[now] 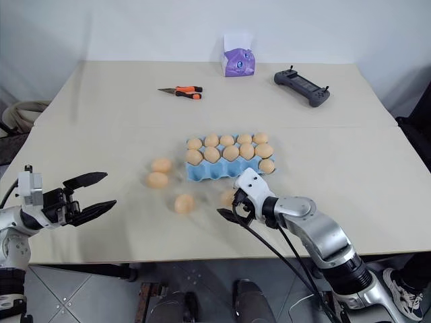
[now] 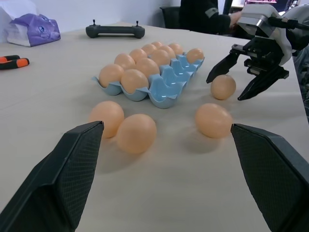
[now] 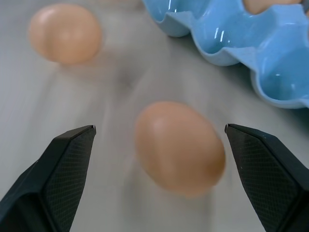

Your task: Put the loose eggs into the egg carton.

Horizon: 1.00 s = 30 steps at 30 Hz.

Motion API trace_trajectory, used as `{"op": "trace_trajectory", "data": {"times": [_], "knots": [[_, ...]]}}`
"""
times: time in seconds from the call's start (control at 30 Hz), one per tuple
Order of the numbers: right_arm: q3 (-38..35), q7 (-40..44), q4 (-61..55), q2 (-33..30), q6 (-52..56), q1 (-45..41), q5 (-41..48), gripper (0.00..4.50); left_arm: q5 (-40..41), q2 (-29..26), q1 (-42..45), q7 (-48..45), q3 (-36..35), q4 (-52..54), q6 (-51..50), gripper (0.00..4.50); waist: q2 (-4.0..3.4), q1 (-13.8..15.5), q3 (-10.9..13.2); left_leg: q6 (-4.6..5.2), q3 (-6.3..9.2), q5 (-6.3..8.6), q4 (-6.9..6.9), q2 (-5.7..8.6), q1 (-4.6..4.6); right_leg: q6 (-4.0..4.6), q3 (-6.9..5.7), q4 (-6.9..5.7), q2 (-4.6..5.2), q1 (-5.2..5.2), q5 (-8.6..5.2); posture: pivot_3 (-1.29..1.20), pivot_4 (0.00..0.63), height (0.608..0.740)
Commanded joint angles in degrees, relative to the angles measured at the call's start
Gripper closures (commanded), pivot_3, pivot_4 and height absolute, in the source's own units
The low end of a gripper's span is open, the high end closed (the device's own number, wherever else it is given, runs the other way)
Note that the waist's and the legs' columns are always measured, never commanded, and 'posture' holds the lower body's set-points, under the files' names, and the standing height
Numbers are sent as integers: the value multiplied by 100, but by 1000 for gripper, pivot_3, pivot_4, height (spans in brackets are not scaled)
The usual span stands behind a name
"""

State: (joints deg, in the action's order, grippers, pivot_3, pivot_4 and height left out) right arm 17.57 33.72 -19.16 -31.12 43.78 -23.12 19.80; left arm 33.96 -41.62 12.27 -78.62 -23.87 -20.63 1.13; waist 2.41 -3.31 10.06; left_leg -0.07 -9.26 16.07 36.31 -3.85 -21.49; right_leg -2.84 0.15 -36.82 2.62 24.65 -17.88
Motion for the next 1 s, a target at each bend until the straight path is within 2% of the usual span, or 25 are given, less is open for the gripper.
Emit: {"op": "trace_trajectory", "data": {"times": [0.03, 0.5, 0.77, 0.83, 1.0], "knots": [[-34, 91, -35, 2, -102, -51, -139, 0, 157, -13, -99, 41, -185, 230, 15, 19, 0, -1, 0, 0, 0, 0, 0, 0, 0, 0, 0, 0, 0, 0, 0, 0, 150, 740], [-100, 240, -111, 21, -182, 38, -228, 0, 166, 62, -126, 129, -127, 301, 53, 19, 0, -3, 0, -1, 4, 0, -1, -1, 0, 0, -3, -1, 1, 0, 0, 0, 150, 740], [-157, 272, -57, 85, -264, -29, -286, 2634, 166, 79, -115, 156, -129, 333, 29, 0, 0, -5, 0, -1, 5, 0, -1, -1, 0, 1, -3, -1, 1, 0, 0, 0, 150, 740], [-241, 252, -102, 109, -222, -69, -251, 2944, 171, 78, -126, 161, -138, 343, 27, 0, 0, -5, 0, -1, 5, 0, -1, -1, 0, 0, -3, -1, 1, 0, 0, 0, 150, 740], [-1088, 117, -342, 70, 320, -631, 210, 3013, 184, 72, -125, 221, -179, 336, 22, 0, -3, -7, 2, 0, 4, 0, 0, 0, -1, 0, -1, -2, 2, 1, 0, 0, 150, 740]]}}
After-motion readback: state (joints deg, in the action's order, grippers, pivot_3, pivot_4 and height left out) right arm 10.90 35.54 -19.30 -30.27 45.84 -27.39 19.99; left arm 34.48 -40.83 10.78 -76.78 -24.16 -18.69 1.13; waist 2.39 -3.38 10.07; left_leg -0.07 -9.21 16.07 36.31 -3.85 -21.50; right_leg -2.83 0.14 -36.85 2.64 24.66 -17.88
